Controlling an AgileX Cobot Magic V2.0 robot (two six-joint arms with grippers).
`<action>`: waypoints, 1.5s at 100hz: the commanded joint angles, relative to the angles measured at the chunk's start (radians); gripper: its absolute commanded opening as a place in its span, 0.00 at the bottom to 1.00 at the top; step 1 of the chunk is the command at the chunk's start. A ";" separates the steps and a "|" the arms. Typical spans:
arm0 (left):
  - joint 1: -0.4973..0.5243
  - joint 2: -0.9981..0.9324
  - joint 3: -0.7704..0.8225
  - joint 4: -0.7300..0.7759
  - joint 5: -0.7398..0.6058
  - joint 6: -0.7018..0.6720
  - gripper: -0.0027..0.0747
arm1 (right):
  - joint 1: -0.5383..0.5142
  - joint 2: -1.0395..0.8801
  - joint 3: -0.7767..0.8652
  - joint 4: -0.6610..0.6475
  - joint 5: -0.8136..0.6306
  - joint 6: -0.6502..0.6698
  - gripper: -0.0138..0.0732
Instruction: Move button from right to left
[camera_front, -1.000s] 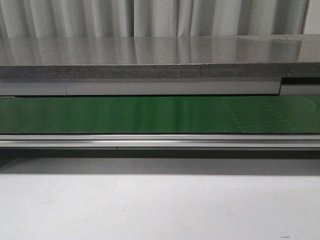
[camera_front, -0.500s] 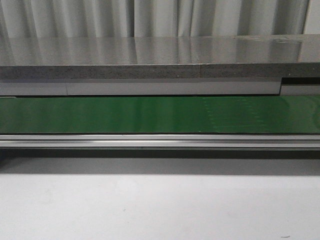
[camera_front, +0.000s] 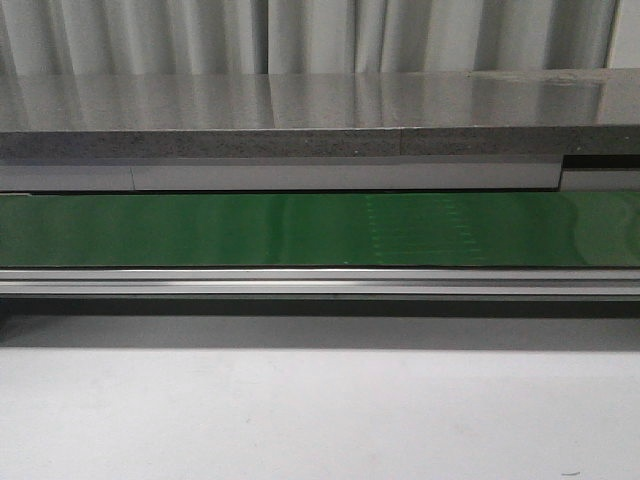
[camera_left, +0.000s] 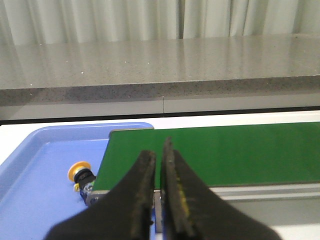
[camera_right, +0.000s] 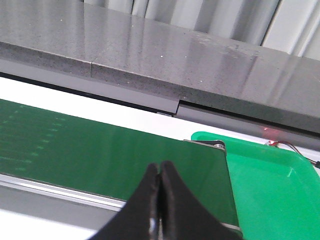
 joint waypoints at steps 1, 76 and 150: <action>0.002 -0.048 0.014 0.003 -0.085 -0.013 0.04 | 0.004 0.008 -0.027 0.010 -0.074 -0.008 0.08; 0.002 -0.132 0.100 -0.015 -0.129 -0.040 0.04 | 0.004 0.008 -0.027 0.010 -0.070 -0.008 0.08; 0.002 -0.132 0.100 -0.015 -0.129 -0.040 0.04 | 0.004 0.008 -0.027 0.010 -0.070 -0.008 0.08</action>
